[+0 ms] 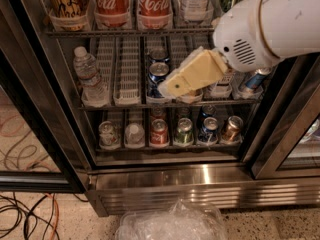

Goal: Pick coke can from top shelf of fridge

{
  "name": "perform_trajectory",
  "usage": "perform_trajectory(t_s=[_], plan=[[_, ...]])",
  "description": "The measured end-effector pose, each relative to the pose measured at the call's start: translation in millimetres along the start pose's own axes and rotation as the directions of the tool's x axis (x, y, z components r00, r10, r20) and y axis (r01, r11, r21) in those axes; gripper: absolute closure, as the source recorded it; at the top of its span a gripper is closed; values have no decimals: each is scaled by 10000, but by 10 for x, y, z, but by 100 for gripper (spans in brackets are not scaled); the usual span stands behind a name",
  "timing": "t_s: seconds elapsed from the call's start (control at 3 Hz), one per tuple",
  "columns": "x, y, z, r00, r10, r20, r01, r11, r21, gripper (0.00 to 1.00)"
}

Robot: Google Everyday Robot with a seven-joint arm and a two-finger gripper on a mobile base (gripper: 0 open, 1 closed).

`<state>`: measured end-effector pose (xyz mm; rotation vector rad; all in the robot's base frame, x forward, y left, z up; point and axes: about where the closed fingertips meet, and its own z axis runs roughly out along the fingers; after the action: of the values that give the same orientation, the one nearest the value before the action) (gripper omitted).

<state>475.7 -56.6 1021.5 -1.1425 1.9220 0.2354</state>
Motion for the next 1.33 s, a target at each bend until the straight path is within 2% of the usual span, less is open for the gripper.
perform_trajectory(t_s=[0.33,0.67,1.33], plan=[[-276,385,57,9952,561,807,-615,9960,656,0],[-667,601,158,9837,607,1692,-812,9898,1170,0],[-667,601,158,9837,606,1693,-811,9898,1172,0]])
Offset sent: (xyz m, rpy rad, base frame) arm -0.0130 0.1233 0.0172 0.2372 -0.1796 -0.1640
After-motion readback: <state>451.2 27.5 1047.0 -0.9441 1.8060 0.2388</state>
